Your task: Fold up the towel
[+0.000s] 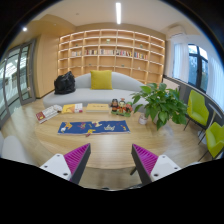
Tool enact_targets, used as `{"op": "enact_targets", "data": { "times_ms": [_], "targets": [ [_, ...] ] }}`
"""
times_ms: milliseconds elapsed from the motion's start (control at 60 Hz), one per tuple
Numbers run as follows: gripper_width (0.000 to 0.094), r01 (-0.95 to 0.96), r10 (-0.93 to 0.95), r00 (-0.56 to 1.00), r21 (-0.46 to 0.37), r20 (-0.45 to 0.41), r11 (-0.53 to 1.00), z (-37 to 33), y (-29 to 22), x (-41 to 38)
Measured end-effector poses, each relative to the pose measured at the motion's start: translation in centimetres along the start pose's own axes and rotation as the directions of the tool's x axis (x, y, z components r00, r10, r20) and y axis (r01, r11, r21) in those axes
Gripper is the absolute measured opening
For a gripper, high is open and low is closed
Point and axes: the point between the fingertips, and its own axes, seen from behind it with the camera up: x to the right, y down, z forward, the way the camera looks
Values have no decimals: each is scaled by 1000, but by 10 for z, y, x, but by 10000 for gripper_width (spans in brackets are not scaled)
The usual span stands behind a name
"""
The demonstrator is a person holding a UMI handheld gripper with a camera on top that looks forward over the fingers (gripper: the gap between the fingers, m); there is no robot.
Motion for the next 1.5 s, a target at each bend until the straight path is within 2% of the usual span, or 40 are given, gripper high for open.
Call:
{"op": "enact_targets", "data": {
  "times_ms": [183,383,517,833,1000,1117,1167,1217,1283,1350,1400,1450,1500],
  "targets": [
    [851,16,-16,1000,-45,-7,999,23,19,-5],
    [851,59,-56,998,-123,29,991,57,52,-49],
    [848,82,-69,993,-148,91,985,91,66,-107],
    [854,100,-58,954,-131,293,986,211,56,-294],
    [852,119,-88,959,-102,268,988,296,45,-342],
    [851,94,-65,971,-118,231,989,343,45,-350],
    [838,94,-75,974,-79,213,992,355,32,-351],
    [794,86,-67,975,-82,213,993,364,30,-353],
    [602,88,-71,977,-73,201,993,372,26,-354],
    [452,99,-83,975,-64,205,993,376,24,-357],
    [287,115,-100,972,-58,213,992,377,22,-359],
    [69,128,-116,974,-47,193,991,380,19,-356],
    [34,126,-116,976,-42,186,991,382,18,-357]
  ]
}}
